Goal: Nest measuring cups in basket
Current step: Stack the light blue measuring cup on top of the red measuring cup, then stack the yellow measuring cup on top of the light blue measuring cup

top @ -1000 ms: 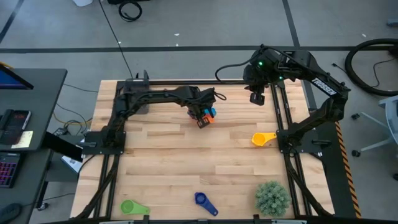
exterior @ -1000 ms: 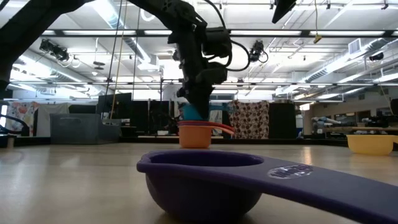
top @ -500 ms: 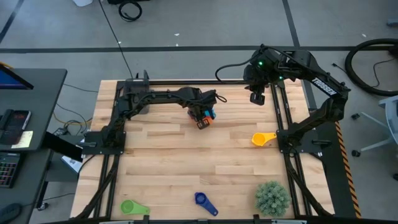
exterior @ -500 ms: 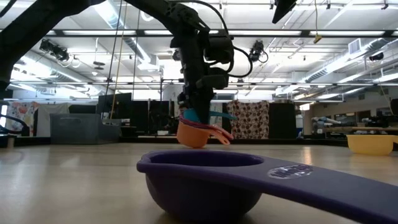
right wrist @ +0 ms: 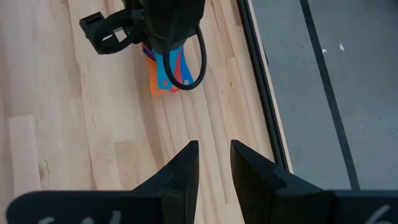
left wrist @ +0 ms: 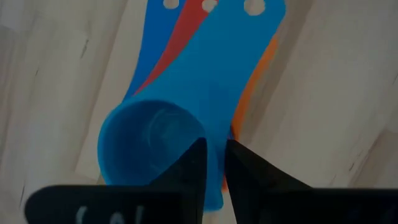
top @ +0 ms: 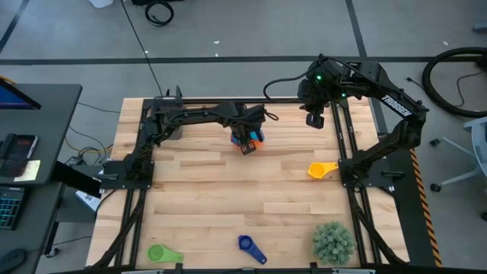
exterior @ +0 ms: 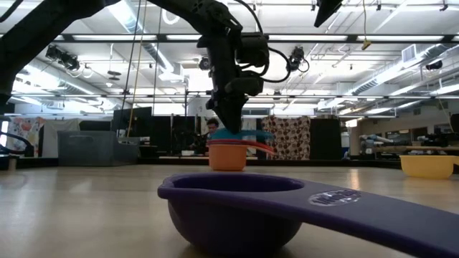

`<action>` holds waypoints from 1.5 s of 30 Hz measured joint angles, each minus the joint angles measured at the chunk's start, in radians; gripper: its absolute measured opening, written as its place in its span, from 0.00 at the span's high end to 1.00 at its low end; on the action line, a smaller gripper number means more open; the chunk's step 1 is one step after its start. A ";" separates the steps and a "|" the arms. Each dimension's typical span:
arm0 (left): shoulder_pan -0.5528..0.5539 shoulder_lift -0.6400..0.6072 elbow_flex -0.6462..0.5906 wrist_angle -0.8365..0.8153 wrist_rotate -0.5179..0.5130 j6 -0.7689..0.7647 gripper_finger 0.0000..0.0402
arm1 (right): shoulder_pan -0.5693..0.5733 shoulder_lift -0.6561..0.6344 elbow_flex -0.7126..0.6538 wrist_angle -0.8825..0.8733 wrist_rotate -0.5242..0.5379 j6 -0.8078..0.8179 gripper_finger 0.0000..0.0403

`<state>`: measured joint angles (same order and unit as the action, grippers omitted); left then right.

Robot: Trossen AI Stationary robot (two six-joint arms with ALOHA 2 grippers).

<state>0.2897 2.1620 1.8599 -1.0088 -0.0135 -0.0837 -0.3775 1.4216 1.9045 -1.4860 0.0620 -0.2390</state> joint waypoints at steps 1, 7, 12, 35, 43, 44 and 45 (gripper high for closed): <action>-0.001 0.000 0.000 0.000 0.000 0.000 0.85 | 0.000 0.000 0.000 -0.002 0.000 0.000 0.76; 0.003 0.000 0.000 0.004 0.001 -0.025 0.85 | 0.000 0.000 0.000 -0.008 0.000 0.000 0.76; 0.005 -0.035 0.000 -0.032 0.000 -0.041 0.85 | 0.000 0.000 0.000 -0.041 0.000 0.000 0.76; 0.005 -0.533 0.000 -0.122 0.000 -0.121 0.85 | 0.036 -0.004 -0.073 -0.084 -0.247 0.099 0.70; 0.005 -0.621 0.000 -0.205 0.000 -0.142 0.85 | 0.121 -0.038 -0.366 -0.086 -0.267 0.051 0.69; 0.005 -0.628 0.000 -0.201 0.000 -0.142 0.85 | 0.128 -0.040 -0.399 -0.086 -0.267 0.046 0.69; 0.005 -0.635 0.000 -0.199 0.000 -0.142 0.85 | 0.135 -0.041 -0.430 -0.085 -0.267 0.039 0.69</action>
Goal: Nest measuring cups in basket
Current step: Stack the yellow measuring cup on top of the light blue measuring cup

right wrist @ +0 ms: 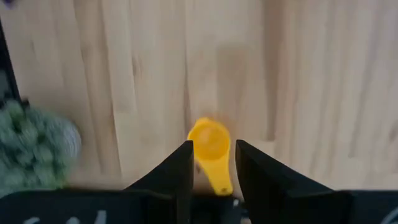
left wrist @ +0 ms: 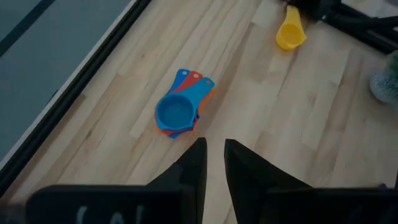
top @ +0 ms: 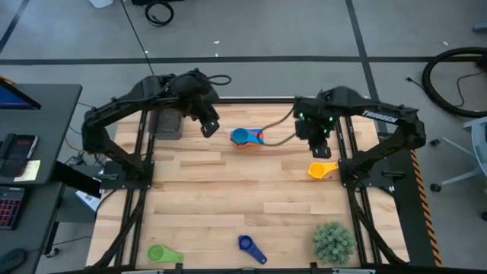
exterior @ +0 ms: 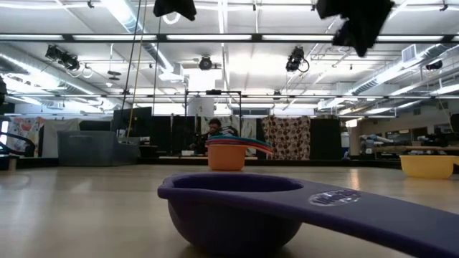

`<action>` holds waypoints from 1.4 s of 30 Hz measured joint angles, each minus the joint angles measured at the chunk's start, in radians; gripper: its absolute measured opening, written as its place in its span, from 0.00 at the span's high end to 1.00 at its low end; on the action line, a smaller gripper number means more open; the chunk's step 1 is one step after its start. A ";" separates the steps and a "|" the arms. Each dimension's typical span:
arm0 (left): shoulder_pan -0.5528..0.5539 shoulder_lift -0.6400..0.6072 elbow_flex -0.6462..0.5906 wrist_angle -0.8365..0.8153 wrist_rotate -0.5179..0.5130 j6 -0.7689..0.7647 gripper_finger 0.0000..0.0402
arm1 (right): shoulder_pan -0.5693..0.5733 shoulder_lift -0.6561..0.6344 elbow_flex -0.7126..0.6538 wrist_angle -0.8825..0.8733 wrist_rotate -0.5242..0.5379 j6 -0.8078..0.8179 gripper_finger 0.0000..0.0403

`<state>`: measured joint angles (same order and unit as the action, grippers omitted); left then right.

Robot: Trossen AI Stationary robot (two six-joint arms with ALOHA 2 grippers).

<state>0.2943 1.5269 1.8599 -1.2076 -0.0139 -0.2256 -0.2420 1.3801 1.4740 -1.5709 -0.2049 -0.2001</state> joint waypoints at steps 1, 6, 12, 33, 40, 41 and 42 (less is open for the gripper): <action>0.000 -0.005 0.000 -0.003 0.000 0.000 0.85 | 0.006 0.000 -0.032 0.000 0.001 -0.011 0.69; 0.000 -0.005 0.000 0.002 0.000 -0.006 0.85 | 0.036 0.000 -0.197 0.028 0.045 -0.044 0.69; 0.000 -0.003 0.000 0.003 0.000 -0.007 0.85 | 0.044 0.000 -0.366 0.113 0.114 -0.063 0.69; 0.001 -0.003 0.000 0.010 0.000 -0.054 0.85 | 0.043 0.000 -0.677 0.495 0.128 -0.170 0.69; 0.001 -0.003 0.000 0.011 0.000 -0.059 0.85 | 0.023 0.000 -0.724 0.551 0.174 -0.222 0.69; 0.001 -0.003 0.000 0.011 0.000 -0.059 0.85 | 0.018 0.000 -0.732 0.564 0.169 -0.222 0.69; 0.001 -0.003 0.000 0.011 0.000 -0.060 0.85 | 0.014 0.000 -0.740 0.573 0.161 -0.223 0.69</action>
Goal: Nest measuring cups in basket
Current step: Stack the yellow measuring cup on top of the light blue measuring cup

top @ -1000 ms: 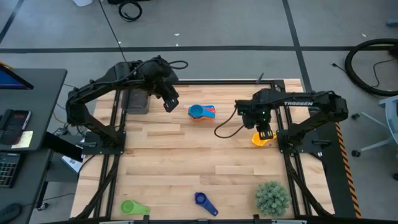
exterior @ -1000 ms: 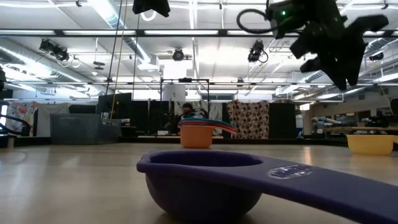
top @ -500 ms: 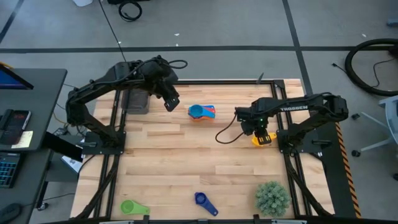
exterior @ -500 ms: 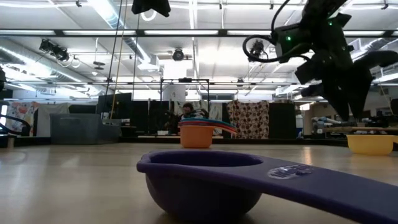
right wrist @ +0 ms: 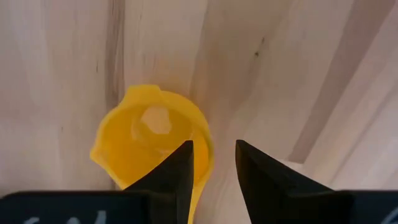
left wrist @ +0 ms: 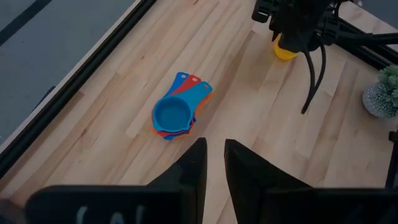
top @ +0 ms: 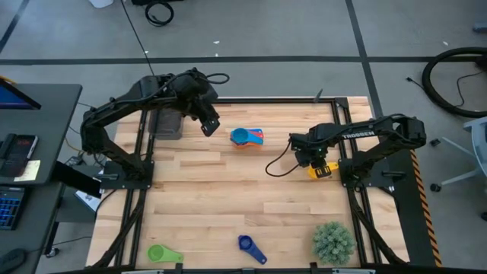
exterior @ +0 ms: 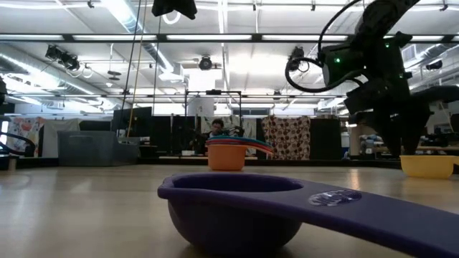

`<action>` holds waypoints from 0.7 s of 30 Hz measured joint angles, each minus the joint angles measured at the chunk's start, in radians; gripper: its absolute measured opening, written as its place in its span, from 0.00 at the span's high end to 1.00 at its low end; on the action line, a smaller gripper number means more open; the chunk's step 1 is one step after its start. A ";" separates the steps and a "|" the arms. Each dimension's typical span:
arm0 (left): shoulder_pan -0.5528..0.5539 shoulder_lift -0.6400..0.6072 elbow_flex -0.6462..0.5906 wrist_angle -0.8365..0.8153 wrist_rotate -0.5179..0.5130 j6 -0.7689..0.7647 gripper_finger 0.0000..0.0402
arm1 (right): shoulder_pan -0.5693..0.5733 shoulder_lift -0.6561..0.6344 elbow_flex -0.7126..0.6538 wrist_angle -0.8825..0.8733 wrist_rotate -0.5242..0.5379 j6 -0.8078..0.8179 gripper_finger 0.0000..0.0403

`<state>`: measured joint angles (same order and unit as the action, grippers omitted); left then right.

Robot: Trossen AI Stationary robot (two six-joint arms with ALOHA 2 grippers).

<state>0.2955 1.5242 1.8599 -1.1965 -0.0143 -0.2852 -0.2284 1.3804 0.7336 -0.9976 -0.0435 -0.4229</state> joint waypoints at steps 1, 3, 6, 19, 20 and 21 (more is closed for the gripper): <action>0.000 0.000 0.000 0.000 0.000 0.000 0.85 | -0.004 0.000 -0.007 0.009 -0.005 0.000 0.69; 0.000 0.000 0.000 0.000 0.000 0.000 0.85 | -0.013 0.000 -0.019 0.042 -0.006 0.000 0.69; 0.000 0.000 0.000 0.000 0.000 0.000 0.85 | -0.025 0.000 -0.042 0.092 -0.007 0.000 0.69; 0.000 0.000 0.000 0.016 0.000 0.000 0.85 | -0.051 0.040 -0.080 0.197 -0.086 0.000 0.90; 0.000 0.000 0.000 0.017 0.000 0.000 0.85 | -0.051 0.041 -0.080 0.204 -0.092 0.001 0.94; 0.000 0.001 0.000 0.017 0.000 0.000 0.85 | -0.051 0.041 -0.080 0.210 -0.094 0.001 0.96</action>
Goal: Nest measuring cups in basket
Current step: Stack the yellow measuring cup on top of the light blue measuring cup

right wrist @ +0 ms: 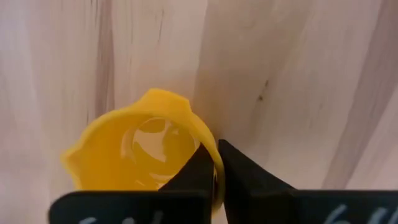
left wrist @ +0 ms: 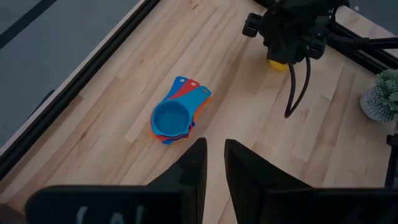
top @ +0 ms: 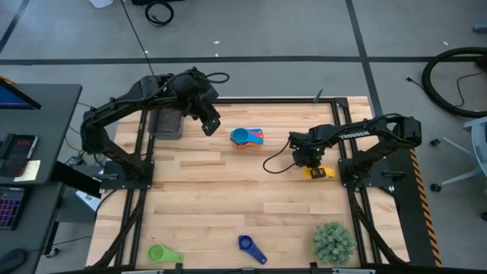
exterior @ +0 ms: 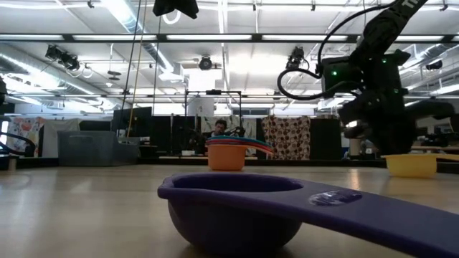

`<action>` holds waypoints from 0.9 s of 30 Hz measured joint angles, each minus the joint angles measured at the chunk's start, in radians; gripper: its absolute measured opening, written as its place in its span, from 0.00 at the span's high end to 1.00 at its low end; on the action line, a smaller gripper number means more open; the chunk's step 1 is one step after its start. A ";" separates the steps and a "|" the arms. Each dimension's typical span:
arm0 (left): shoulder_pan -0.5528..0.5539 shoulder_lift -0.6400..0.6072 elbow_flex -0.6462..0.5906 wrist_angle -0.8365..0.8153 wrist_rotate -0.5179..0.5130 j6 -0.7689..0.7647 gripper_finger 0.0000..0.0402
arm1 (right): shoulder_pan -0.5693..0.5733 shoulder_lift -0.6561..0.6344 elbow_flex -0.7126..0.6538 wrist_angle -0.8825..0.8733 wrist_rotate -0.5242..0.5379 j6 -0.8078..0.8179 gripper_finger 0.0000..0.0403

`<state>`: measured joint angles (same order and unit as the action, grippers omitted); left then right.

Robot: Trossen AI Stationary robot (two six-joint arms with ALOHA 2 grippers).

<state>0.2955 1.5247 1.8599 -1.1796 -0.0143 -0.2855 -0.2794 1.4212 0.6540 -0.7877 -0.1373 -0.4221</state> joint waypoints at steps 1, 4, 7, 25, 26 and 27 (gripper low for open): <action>0.000 0.000 0.000 0.000 0.000 0.000 0.85 | 0.000 0.000 0.000 0.006 -0.003 0.001 0.97; 0.000 0.000 0.000 0.000 -0.009 0.000 0.85 | 0.000 0.000 0.004 0.017 0.000 0.008 0.96; 0.000 0.000 0.000 0.000 -0.028 -0.002 0.85 | 0.000 0.000 0.051 -0.017 0.015 0.013 0.97; 0.000 0.000 0.000 -0.014 -0.045 -0.007 0.85 | -0.038 0.254 0.892 -0.327 0.180 0.057 0.97; 0.000 0.000 0.000 -0.019 -0.045 -0.007 0.85 | -0.042 0.291 0.949 -0.338 0.179 0.056 0.97; 0.000 0.000 0.000 -0.025 -0.045 -0.007 0.85 | -0.044 0.327 1.008 -0.348 0.176 0.055 0.97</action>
<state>0.2955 1.5249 1.8599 -1.2050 -0.0593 -0.2922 -0.3239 1.7486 1.6618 -1.1354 0.0385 -0.3676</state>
